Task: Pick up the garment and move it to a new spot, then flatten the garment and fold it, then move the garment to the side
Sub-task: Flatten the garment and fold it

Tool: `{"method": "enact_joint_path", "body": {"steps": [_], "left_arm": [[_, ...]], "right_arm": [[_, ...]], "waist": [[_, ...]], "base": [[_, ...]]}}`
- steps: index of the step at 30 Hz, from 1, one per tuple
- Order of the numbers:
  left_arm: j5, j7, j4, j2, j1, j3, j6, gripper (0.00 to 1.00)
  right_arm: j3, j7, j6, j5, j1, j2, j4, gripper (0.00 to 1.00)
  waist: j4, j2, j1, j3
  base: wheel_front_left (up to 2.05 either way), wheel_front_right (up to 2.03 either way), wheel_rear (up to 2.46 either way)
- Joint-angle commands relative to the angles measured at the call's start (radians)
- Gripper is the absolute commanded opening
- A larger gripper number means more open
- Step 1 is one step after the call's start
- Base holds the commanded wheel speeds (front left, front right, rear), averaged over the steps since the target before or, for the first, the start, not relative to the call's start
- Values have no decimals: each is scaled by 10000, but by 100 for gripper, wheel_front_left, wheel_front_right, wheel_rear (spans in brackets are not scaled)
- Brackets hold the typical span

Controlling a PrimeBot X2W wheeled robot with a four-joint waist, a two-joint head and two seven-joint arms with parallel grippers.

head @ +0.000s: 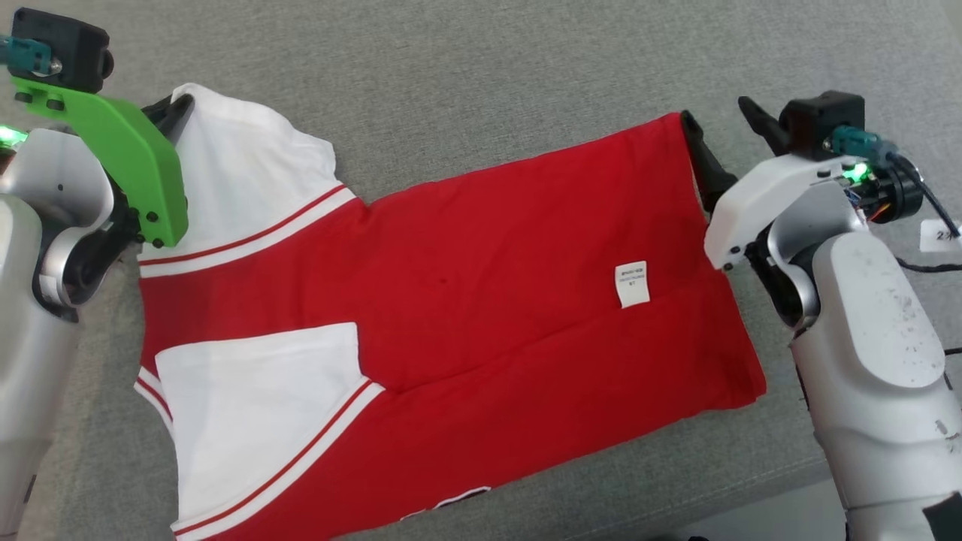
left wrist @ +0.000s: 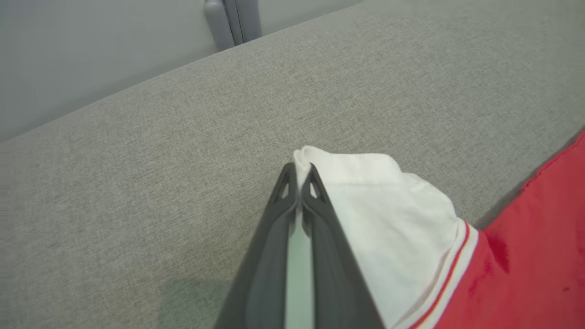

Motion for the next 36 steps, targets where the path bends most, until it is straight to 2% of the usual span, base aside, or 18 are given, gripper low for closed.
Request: {"method": "enact_joint_path", "body": {"steps": [1, 12, 13, 14, 15, 16, 17, 23, 30, 36], "left_arm": [[-90, -168, -154, 54, -46, -61, -20, 0], [-405, -881, -816, 92, 375, -484, -21, 0], [-430, -933, -828, 74, 386, -512, -21, 0], [-462, -965, -841, 60, 383, -551, -21, 0], [-456, -1017, -845, 55, 384, -577, -21, 0], [-465, -1030, -847, 45, 387, -608, -21, 0], [-485, -1078, -845, 45, 392, -630, -21, 0], [-546, -1504, -819, 83, 470, -649, -22, 0], [-710, -2246, -1049, 156, 948, -516, -22, 0], [-971, -2863, -1859, 327, 2176, -329, 144, 0]], "right_arm": [[41, 192, -12, -147, -300, -131, 272, 100], [1093, 1993, -12, 466, -1401, -1046, 2127, 100], [1186, 2118, -12, 565, -1452, -1089, 2201, 64], [1300, 2282, -10, 685, -1500, -1150, 2288, 39], [1395, 2416, -10, 761, -1525, -1213, 2353, 29], [1494, 2545, -11, 854, -1560, -1297, 2390, 12], [1546, 2650, -11, 943, -1592, -1355, 2415, 0], [1603, 2688, -12, 1240, -1662, -1504, 2238, 0], [1555, 1691, -12, 1408, -1168, -1448, 1743, 0], [1411, 931, -12, 1592, -157, -1556, 1026, 0]], "waist": [[354, -1, -1, -114], [1117, -1, -1, -68], [1150, -1, -1, -71], [1181, -1, -1, -79], [1203, -1, -1, -87], [1225, -1, -1, -101], [1236, -1, -1, -115], [1258, -1, -1, -313], [1312, -1, -1, -792], [1437, -1, -1, -1368]], "base": [[0, 0, 0], [0, 0, 0], [0, 0, 0], [0, 0, 0], [0, 0, 0], [0, 0, 0], [0, 0, 0], [0, 0, 0], [0, 0, 0], [0, 0, 0]]}}
